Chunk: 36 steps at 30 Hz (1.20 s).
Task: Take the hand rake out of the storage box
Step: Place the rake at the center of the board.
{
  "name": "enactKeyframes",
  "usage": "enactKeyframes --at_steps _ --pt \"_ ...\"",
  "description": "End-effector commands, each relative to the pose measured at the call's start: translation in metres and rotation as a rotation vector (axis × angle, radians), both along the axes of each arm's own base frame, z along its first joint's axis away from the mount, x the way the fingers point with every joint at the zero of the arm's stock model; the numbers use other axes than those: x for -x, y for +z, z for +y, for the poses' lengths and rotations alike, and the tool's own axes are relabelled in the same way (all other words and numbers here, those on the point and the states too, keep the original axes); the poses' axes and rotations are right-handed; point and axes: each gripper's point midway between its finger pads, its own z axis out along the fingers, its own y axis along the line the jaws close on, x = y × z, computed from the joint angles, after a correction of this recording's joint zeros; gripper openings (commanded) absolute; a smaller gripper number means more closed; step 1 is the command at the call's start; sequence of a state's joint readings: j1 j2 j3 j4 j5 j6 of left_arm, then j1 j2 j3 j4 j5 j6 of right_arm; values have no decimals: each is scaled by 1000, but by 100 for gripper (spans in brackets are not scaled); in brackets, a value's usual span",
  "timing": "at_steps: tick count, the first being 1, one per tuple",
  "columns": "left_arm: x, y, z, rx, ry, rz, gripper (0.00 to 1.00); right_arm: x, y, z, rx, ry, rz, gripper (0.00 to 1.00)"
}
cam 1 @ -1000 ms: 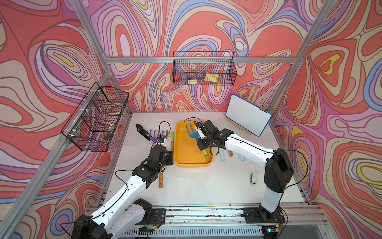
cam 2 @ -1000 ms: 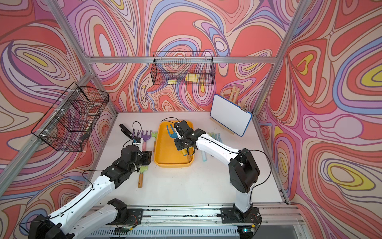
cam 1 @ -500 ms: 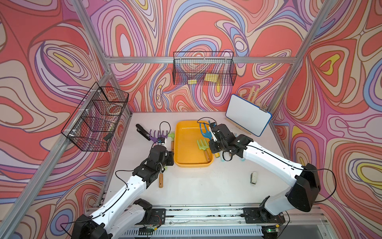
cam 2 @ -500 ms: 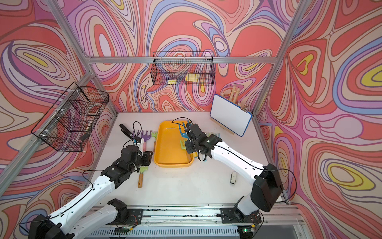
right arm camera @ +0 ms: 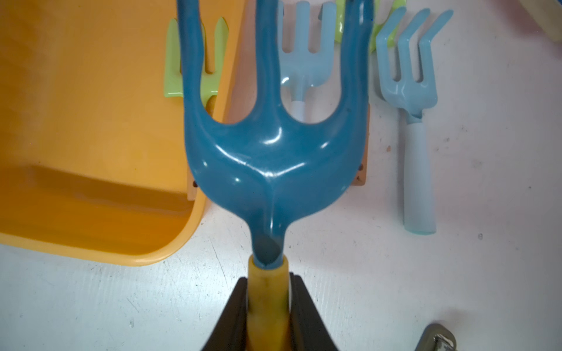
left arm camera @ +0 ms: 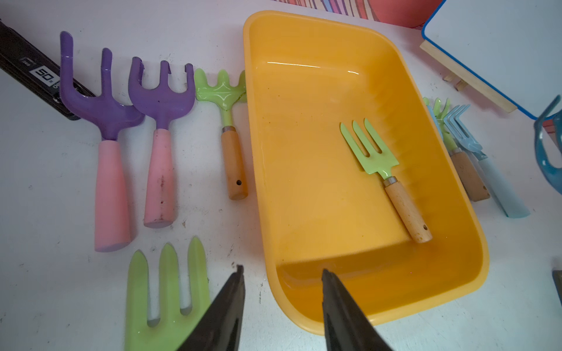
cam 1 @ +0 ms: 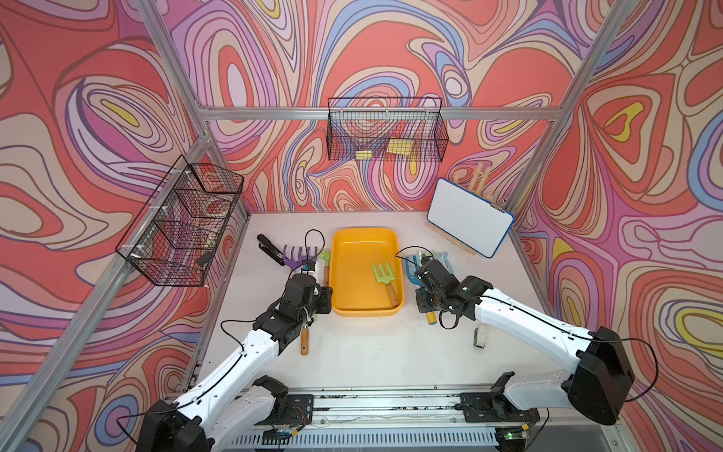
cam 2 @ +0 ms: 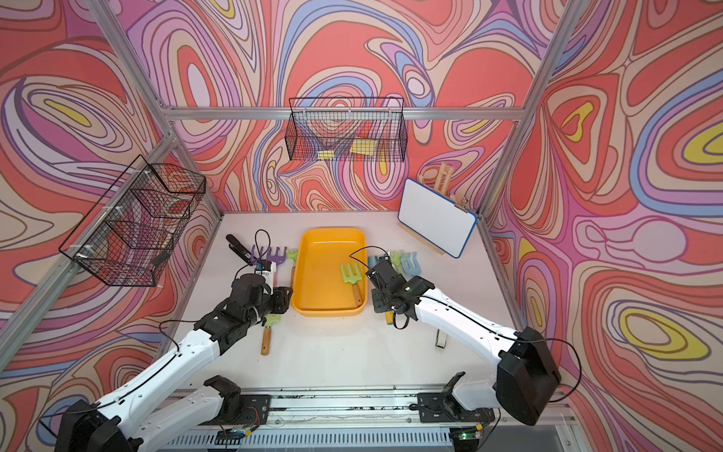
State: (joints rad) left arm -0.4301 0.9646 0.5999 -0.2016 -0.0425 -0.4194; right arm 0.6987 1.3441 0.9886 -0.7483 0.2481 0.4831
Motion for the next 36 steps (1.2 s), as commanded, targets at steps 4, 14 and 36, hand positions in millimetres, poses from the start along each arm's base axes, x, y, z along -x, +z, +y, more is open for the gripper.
enactKeyframes --at_steps 4,14,36 --pt "-3 6 -7 44 -20 -13 46 12 -15 -13 -21 -82 32 15" --pt "-3 5 -9 53 -25 -9 46 37 -54 -20 -14 -92 149 15" --pt "-3 1 -11 52 -31 2 45 55 -101 -25 22 -128 274 16"
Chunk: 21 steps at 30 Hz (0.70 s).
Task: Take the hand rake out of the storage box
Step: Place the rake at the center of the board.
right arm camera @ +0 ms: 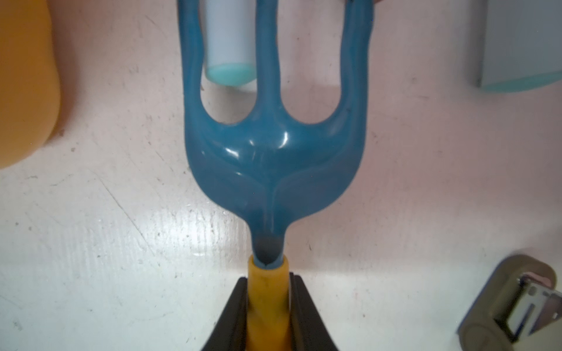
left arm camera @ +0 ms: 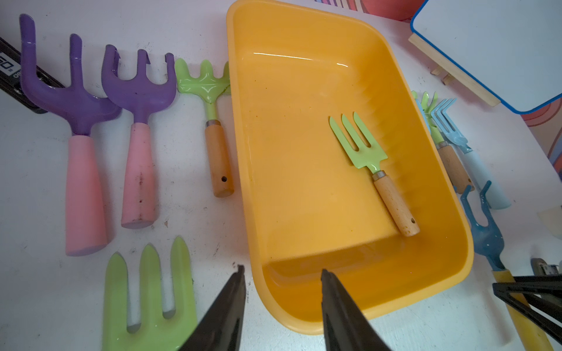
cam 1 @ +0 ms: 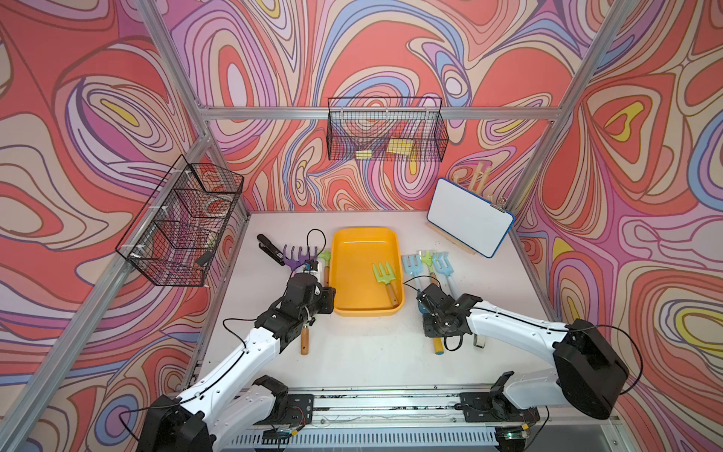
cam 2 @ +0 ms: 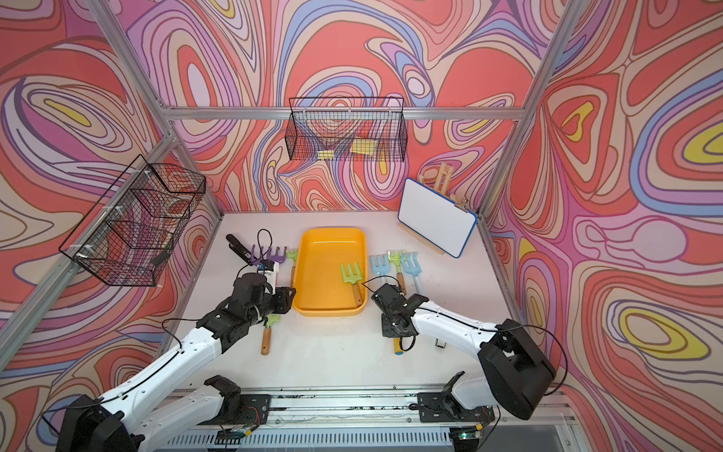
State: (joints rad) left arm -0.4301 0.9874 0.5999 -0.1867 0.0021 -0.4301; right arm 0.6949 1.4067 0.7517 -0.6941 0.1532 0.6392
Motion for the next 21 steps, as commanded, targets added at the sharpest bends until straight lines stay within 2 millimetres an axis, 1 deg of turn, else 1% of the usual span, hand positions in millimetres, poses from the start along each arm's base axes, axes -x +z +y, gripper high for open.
enactKeyframes --at_steps 1,4,7,13,17,19,21 --pt "-3 5 -2 24 -1 -19 45 1 -10 2 -5 -11 23 17" --pt "-3 5 -2 23 -2 -19 45 0 -16 2 5 -11 27 18" --pt "-3 5 -1 22 1 -20 45 -5 -17 3 10 -11 16 19" --pt "-3 5 -1 16 4 -20 45 -9 -18 6 18 3 11 27" --pt "-3 3 0 10 5 -15 45 -7 -20 7 7 7 17 34" --pt "-4 3 0 10 4 -13 45 -6 -17 6 0 6 13 38" --pt "-5 3 -1 10 3 -13 46 -7 -11 7 -14 7 -3 43"
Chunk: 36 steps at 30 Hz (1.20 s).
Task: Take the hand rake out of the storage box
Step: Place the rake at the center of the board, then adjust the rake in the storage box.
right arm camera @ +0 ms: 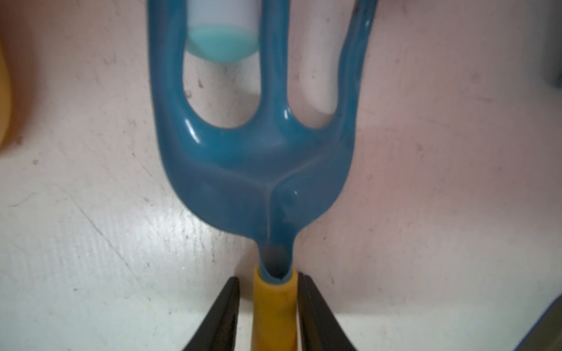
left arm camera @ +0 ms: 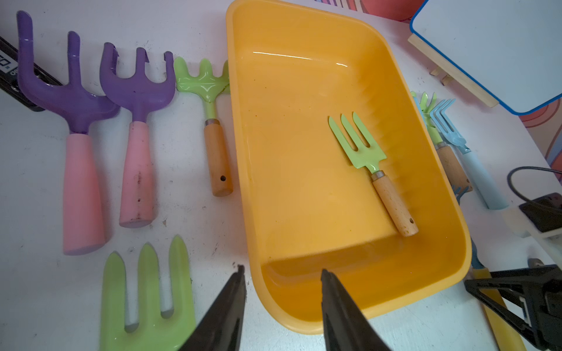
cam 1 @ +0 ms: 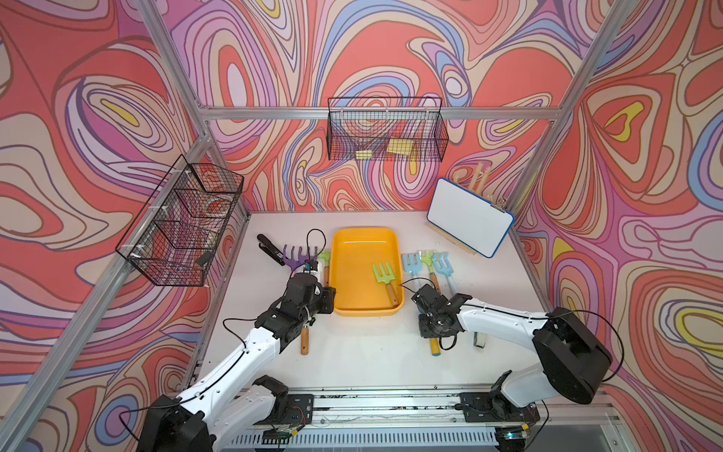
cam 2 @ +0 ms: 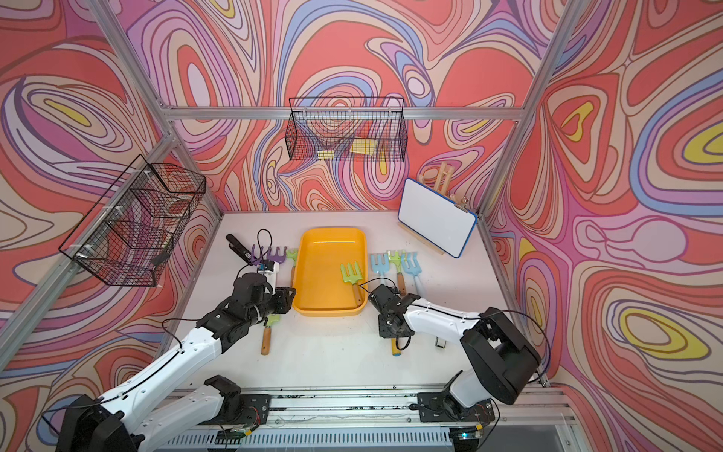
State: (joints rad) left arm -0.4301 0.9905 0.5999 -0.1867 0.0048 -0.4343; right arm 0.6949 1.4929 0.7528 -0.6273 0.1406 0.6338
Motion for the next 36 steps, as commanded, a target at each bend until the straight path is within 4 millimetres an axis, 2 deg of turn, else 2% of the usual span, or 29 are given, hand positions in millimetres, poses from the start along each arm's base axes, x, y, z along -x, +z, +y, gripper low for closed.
enactKeyframes --at_steps 1,6,8,14,20,25,31,36 --pt "-5 3 -1 6 3 -16 45 -1 8 0 -24 -2 -30 46" --pt "-7 2 -1 -2 2 -9 45 -4 32 3 -80 2 -96 61" --pt "-9 3 -2 -2 0 -11 45 -8 48 5 -111 14 -143 74" --pt "-16 4 -7 -5 -9 13 46 -18 87 1 -145 31 -291 86" --pt "-24 10 -23 19 -42 38 49 -27 104 -8 -116 35 -397 86" --pt "-30 4 -40 50 -76 94 52 -33 113 -16 -94 26 -478 87" --pt "-40 7 -70 -24 -116 160 58 -40 134 -27 -91 1 -604 86" --pt "-47 8 -100 46 -148 197 61 -41 159 -38 -107 -24 -727 82"
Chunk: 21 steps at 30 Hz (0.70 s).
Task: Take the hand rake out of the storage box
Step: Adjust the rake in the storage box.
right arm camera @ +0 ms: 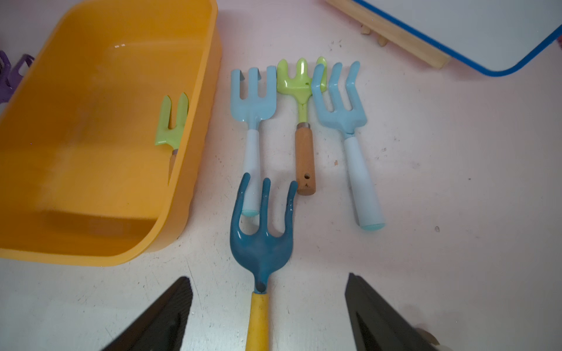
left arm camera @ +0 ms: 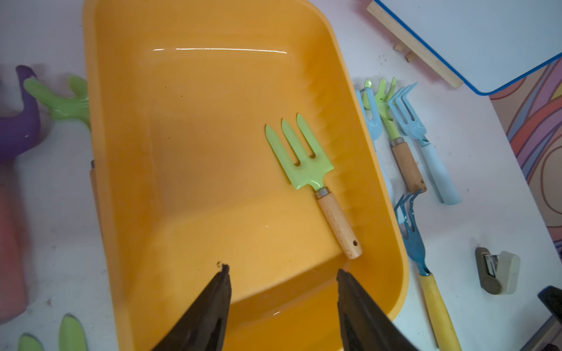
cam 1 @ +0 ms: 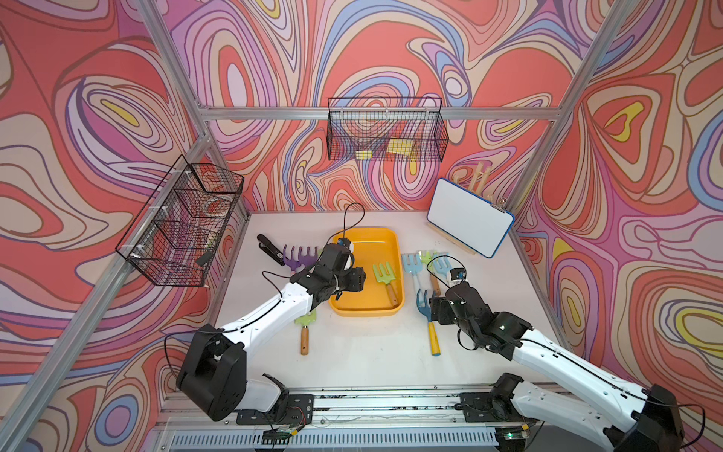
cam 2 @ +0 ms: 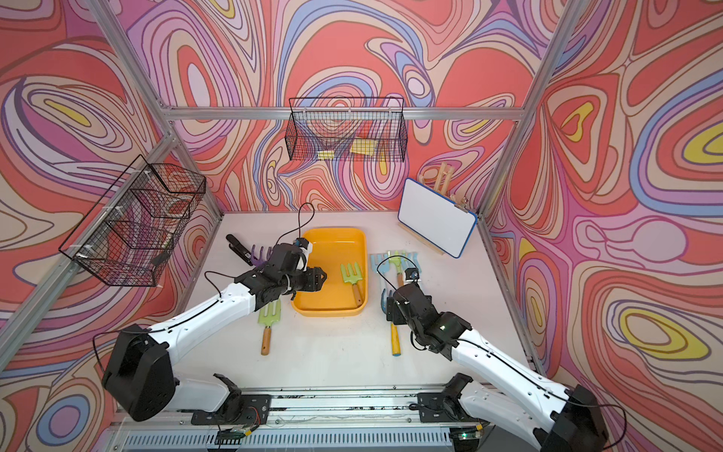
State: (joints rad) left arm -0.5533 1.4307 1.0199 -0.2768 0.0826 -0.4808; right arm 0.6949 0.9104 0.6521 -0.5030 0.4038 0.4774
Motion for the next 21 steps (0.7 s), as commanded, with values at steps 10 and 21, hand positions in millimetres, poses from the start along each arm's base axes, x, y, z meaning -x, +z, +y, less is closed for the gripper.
enactKeyframes --at_steps 10,21 --pt "-5 -18 -49 4 -26 109 60 4 31 -13 -86 -21 -169 81" --pt "-12 -29 -75 35 -16 148 57 14 42 -18 -154 -14 -230 82"
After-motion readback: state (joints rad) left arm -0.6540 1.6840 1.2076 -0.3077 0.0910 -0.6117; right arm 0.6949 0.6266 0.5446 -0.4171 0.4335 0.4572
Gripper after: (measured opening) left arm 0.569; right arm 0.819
